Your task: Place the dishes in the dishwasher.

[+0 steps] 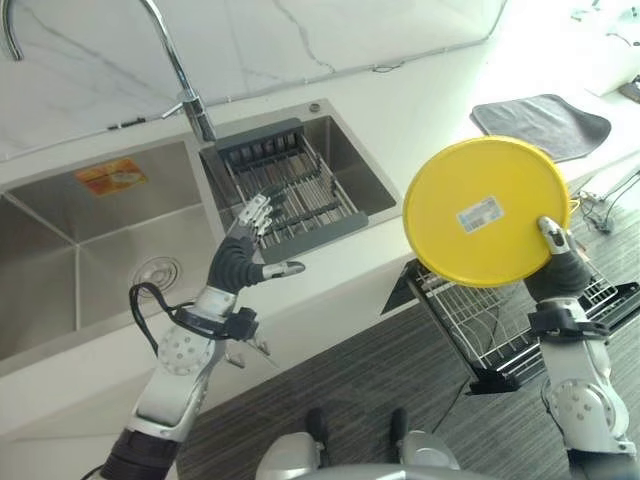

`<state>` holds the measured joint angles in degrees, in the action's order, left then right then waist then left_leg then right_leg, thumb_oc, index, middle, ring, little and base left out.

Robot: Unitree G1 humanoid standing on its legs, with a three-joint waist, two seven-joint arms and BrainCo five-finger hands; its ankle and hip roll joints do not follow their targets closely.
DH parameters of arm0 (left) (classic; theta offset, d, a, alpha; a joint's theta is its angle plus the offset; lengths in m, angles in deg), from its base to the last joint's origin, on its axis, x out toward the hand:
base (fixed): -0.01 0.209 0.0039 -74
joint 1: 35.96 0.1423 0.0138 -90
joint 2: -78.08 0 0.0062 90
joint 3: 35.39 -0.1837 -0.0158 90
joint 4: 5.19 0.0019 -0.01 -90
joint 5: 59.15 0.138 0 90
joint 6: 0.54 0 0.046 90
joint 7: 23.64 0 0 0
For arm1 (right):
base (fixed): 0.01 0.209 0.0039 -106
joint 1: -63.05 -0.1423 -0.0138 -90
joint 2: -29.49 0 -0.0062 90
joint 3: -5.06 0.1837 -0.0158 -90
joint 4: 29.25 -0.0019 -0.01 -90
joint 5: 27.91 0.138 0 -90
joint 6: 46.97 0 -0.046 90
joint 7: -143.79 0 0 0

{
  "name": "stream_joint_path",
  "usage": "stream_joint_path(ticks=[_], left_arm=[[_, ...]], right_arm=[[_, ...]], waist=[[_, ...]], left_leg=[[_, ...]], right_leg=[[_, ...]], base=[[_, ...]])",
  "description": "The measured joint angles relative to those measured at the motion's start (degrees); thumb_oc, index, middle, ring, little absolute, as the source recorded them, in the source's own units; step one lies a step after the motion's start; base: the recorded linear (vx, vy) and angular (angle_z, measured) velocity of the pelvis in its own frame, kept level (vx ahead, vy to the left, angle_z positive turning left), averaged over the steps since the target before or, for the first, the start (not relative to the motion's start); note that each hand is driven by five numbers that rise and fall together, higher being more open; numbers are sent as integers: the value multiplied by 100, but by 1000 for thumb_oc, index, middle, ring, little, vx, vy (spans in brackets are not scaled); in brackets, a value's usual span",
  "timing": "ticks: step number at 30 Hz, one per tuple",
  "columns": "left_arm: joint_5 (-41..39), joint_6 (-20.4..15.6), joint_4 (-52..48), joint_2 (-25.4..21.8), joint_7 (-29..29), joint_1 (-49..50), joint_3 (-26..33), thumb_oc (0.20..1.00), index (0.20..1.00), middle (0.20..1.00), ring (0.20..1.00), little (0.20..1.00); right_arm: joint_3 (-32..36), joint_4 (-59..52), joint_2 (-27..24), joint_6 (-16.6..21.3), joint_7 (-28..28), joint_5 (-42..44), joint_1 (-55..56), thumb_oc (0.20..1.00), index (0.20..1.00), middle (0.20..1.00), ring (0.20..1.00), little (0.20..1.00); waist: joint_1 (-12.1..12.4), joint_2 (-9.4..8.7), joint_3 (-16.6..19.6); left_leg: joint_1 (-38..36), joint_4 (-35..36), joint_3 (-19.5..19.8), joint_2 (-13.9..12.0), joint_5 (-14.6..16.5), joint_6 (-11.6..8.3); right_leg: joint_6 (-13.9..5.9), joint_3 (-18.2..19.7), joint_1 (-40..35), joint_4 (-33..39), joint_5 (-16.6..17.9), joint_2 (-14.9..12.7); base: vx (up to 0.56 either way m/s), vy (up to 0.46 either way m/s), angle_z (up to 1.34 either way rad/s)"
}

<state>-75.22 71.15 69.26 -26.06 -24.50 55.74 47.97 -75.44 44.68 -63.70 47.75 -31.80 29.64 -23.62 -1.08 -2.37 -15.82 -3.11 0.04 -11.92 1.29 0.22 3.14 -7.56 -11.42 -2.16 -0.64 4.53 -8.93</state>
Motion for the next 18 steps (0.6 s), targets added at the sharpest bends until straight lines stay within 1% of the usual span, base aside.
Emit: stream_joint_path(ticks=[1, 2, 3, 4, 5, 6, 7, 8, 9, 10, 11, 12, 13, 14, 16, 17, 18], left_arm=[[99, -1, 1, 29, 62, -25, -4, 1000, 1000, 1000, 1000, 1000], [166, -8, 4, 96, 79, -58, -3, 1000, 1000, 1000, 1000, 1000], [346, -43, 1, 155, 122, -81, -14, 1000, 1000, 1000, 1000, 1000], [611, -83, -3, 179, 194, -134, -22, 1000, 1000, 1000, 1000, 1000], [790, -115, -50, 125, 271, -155, -35, 1000, 1000, 1000, 1000, 1000], [870, -152, -96, 17, 314, -246, -63, 1000, 1000, 1000, 1000, 1000], [877, -155, -106, -36, 325, -316, -98, 1000, 1000, 1000, 1000, 1000], [878, -160, -197, -122, 350, -386, -223, 1000, 1000, 1000, 1000, 1000], [957, -161, -205, -125, 339, -455, -274, 1000, 1000, 1000, 1000, 1000], [1039, -164, -231, -134, 349, -467, -250, 1000, 1000, 1000, 1000, 1000], [1075, -186, -221, -10, 356, -444, -229, 1000, 1000, 1000, 1000, 1000], [1116, -160, -334, 340, 376, -176, -288, 1000, 1000, 1000, 1000, 1000], [1172, -157, -380, 521, 392, -83, -300, 1000, 1000, 1000, 1000, 1000], [1222, -158, -373, 629, 428, -94, -297, 1000, 1000, 1000, 1000, 1000], [1248, -158, -371, 751, 588, -52, -287, 1000, 1000, 1000, 1000, 1000], [1249, -156, -371, 749, 633, -52, -285, 1000, 1000, 1000, 1000, 1000], [1246, -159, -354, 805, 643, -16, -218, 1000, 1000, 1000, 1000, 1000]], right_arm=[[-19, -4, 50, 239, -105, -69, -32, 200, 200, 200, 200, 200], [-45, -13, 104, 396, -175, -109, -32, 200, 200, 200, 200, 200], [-61, -29, 101, 541, -265, -260, -36, 200, 200, 200, 200, 200], [-59, -33, 103, 721, -338, -429, -72, 200, 200, 200, 200, 200], [-58, -41, 104, 850, -389, -585, -136, 200, 200, 200, 200, 200], [-17, -48, 100, 973, -416, -648, -176, 200, 200, 200, 200, 200], [9, -56, 101, 977, -425, -690, -205, 200, 200, 200, 200, 200], [9, -140, 102, 977, -419, -684, -174, 200, 200, 200, 200, 200], [5, -200, 126, 976, -369, -678, -86, 200, 200, 200, 200, 200], [0, -203, 172, 968, -309, -678, -23, 200, 200, 200, 200, 200], [17, -189, 145, 962, -227, -670, 21, 200, 200, 200, 200, 200], [26, -208, -82, 952, -201, -655, 44, 200, 200, 200, 200, 200], [14, -210, -301, 943, -160, -556, 38, 200, 200, 200, 200, 200], [7, -211, -464, 941, -149, -465, 30, 200, 200, 200, 200, 200], [-35, -222, -699, 906, -111, -268, -115, 200, 200, 200, 200, 200], [-79, -254, -681, 904, -105, -195, -192, 200, 200, 200, 200, 200], [-185, -256, -602, 945, -103, -110, -224, 200, 200, 200, 200, 200]], waist=[[-14, 41, -1], [-10, 106, 3], [-13, 148, 29], [25, 177, 45], [99, 211, 130], [150, 148, 222], [151, 74, 272], [138, 7, 313], [108, -105, 367], [109, -240, 452], [78, -204, 498], [59, 255, 523], [49, 503, 585], [-27, 567, 624], [-87, 756, 701], [-120, 807, 705], [-115, 833, 719]], left_leg=[[29, 10, -77, -96, -25, 17], [47, 52, -144, -221, -114, 29], [19, 109, -186, -329, -203, -65], [9, 125, -245, -434, -247, -89], [-13, 236, -284, -557, -334, -158], [-24, 389, -266, -649, -437, -320], [-17, 408, -273, -719, -501, -434], [-31, 486, -225, -917, -626, -674], [-23, 499, -119, -1128, -747, -948], [-21, 519, -67, -1268, -820, -1174], [-9, 524, 87, -1510, -896, -1407], [-27, 487, 573, -1949, -798, -1241], [-2, 485, 710, -2054, -919, -1132], [27, 484, 640, -2087, -1033, -981], [-8, 483, 476, -2304, -1256, -704], [-7, 481, 483, -2316, -1300, -646], [172, 228, 493, -2334, -1299, -642]], right_leg=[[-62, 201, 86, 20, 116, 28], [-30, 270, 190, -313, -4, 37], [52, 255, 261, -690, -160, -61], [23, 247, 251, -894, -216, -253], [8, 158, 174, -720, -203, -514], [-146, 91, -40, -193, -111, -894], [-340, 95, -185, 178, 12, -1211], [-467, 127, -218, 497, 131, -1439], [-463, 131, -187, 486, 154, -1439], [-444, 150, -156, 458, 168, -1338], [-865, 156, -250, 447, 228, -1039], [-554, 231, -203, 394, 132, -361], [-364, 260, -200, 506, 201, -35], [-257, 236, -196, 559, 172, 106], [-95, 321, -130, 563, 89, 386], [35, 339, -103, 563, 42, 460], [123, 342, -4, 569, 47, 517]], base=[[-86, -203, -41], [-69, -230, -33], [-69, -274, -19], [-60, -362, -26], [-72, -434, -31], [-99, -517, -29], [-150, -573, -25], [-196, -716, -12], [-207, -794, -4], [-162, -716, 19], [-131, -625, -4], [-129, -590, -27], [-131, -554, -42], [-103, -457, -31], [-73, -383, -31], [-86, -387, -28], [-65, -311, -12]])
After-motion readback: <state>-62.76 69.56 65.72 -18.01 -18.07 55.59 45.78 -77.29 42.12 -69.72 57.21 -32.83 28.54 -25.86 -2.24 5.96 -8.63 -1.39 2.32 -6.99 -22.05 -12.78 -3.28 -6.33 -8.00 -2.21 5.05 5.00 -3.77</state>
